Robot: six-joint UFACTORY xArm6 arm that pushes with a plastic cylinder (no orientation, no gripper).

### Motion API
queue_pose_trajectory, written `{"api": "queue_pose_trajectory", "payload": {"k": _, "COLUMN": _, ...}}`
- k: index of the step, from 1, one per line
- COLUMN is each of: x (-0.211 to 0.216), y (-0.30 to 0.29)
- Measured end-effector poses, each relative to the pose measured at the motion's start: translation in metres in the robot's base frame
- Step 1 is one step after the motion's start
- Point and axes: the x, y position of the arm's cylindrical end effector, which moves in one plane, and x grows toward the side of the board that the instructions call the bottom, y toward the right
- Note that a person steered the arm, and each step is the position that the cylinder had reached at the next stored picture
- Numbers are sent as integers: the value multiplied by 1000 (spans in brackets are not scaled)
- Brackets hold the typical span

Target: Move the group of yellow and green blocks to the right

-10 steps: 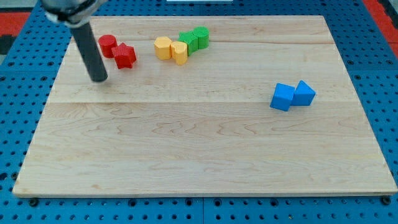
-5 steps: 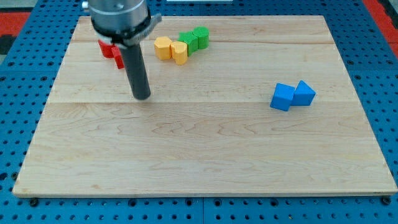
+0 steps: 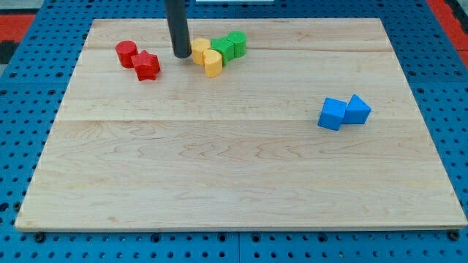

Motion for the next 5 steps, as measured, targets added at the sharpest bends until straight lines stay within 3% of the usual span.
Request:
{"api": "queue_pose_trajectory", "payload": {"k": 3, "x": -10, "y": 33}}
{"api": "queue_pose_trajectory", "payload": {"k": 5, "x": -10, "y": 2}}
